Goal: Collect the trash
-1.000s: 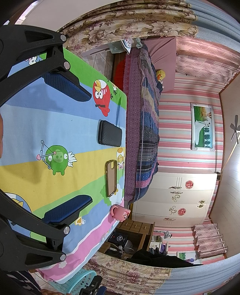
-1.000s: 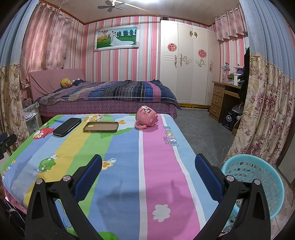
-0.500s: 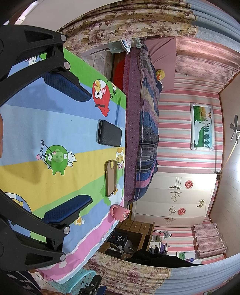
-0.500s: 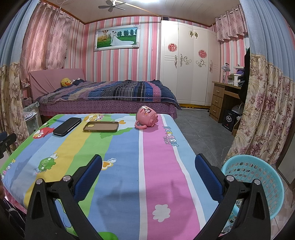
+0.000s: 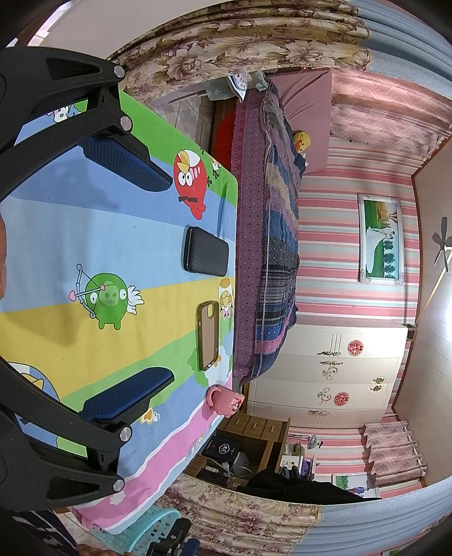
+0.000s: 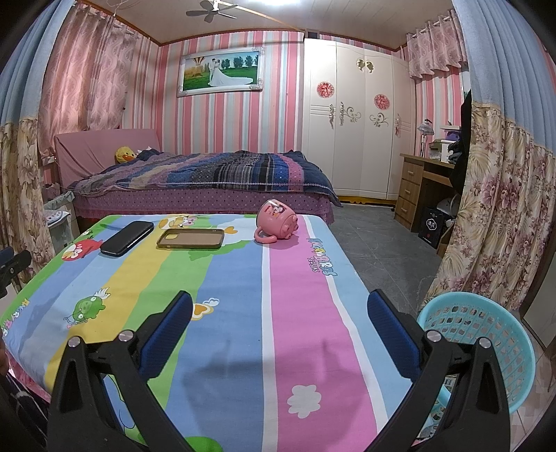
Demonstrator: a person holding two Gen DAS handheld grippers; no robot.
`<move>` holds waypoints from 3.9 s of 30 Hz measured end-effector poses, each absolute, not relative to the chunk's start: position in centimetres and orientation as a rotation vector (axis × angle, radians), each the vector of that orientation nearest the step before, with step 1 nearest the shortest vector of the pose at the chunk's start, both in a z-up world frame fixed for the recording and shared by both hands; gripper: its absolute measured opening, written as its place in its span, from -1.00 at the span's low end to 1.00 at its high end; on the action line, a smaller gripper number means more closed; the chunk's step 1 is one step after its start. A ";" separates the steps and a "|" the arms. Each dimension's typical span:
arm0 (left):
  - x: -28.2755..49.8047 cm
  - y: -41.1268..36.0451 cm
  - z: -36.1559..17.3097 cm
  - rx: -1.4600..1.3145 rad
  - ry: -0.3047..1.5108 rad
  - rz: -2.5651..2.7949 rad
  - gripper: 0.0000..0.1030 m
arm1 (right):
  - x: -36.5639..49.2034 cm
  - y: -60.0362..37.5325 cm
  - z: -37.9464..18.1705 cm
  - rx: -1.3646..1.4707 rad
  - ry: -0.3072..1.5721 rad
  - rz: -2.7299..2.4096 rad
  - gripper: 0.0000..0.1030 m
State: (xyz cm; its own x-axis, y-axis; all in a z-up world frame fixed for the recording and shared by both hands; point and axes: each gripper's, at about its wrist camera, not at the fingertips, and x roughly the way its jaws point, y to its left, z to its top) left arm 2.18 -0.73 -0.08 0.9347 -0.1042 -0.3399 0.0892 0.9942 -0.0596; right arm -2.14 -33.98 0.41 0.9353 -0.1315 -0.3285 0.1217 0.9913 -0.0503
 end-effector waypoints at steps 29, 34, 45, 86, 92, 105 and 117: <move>2.3 -1.2 -0.5 -0.031 0.346 -0.104 0.90 | -2.3 -34.4 0.4 -0.036 0.343 -0.129 0.91; 2.3 -1.1 -0.5 -0.030 0.349 -0.105 0.90 | -2.2 -34.4 0.4 -0.038 0.345 -0.130 0.91; 2.3 -1.0 -0.5 -0.031 0.351 -0.106 0.90 | -2.1 -34.5 0.2 -0.043 0.350 -0.133 0.91; 2.6 -1.1 -0.9 -0.017 0.360 -0.112 0.90 | -2.1 -34.7 0.4 -0.041 0.354 -0.134 0.91; 2.6 -1.1 -0.9 -0.016 0.360 -0.112 0.90 | -2.1 -34.6 0.4 -0.040 0.354 -0.134 0.91; 2.7 -1.1 -0.9 -0.019 0.355 -0.110 0.90 | -2.1 -34.6 0.3 -0.043 0.354 -0.134 0.91; 2.6 -0.8 -0.8 -0.021 0.357 -0.107 0.90 | -2.1 -34.7 0.4 -0.044 0.355 -0.133 0.91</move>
State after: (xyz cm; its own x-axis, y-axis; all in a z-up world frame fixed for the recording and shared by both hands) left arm 2.64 -0.80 -0.80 0.9315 -0.1083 -0.3472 0.1010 0.9941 -0.0393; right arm -2.14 -34.74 0.36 0.9291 -0.1376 -0.3434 0.1222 0.9903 -0.0661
